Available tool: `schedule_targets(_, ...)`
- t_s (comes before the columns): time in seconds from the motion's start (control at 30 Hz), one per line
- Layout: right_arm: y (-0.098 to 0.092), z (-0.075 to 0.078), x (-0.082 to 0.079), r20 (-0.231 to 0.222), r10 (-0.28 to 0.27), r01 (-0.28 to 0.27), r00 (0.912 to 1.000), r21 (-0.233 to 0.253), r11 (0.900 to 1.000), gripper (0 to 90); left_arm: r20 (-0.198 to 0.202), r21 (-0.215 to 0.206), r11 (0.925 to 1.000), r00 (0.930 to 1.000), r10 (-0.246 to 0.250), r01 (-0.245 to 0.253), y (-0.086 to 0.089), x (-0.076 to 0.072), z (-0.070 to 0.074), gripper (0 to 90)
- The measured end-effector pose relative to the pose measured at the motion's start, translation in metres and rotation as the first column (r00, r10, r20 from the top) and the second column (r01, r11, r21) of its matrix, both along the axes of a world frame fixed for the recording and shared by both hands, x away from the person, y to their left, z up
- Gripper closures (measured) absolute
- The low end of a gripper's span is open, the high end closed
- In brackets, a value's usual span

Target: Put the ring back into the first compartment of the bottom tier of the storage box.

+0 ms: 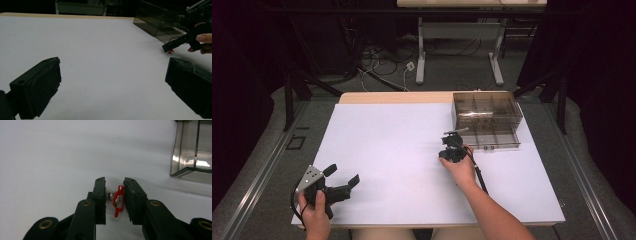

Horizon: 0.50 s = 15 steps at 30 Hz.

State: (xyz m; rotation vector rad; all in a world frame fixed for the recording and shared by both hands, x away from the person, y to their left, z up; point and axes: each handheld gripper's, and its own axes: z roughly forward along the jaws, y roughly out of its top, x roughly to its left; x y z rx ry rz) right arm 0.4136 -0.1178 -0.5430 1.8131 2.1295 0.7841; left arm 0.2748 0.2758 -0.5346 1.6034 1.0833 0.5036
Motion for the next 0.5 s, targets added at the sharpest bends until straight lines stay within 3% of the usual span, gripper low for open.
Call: schedule_targets(0.5,-0.0022,0.003,-0.0004,0.005,0.0,0.0,1.0,0.009,1.0,71.9,-0.001,0.0,1.0,1.0,0.001,-0.001,-0.0003,0.0,0.0,0.3)
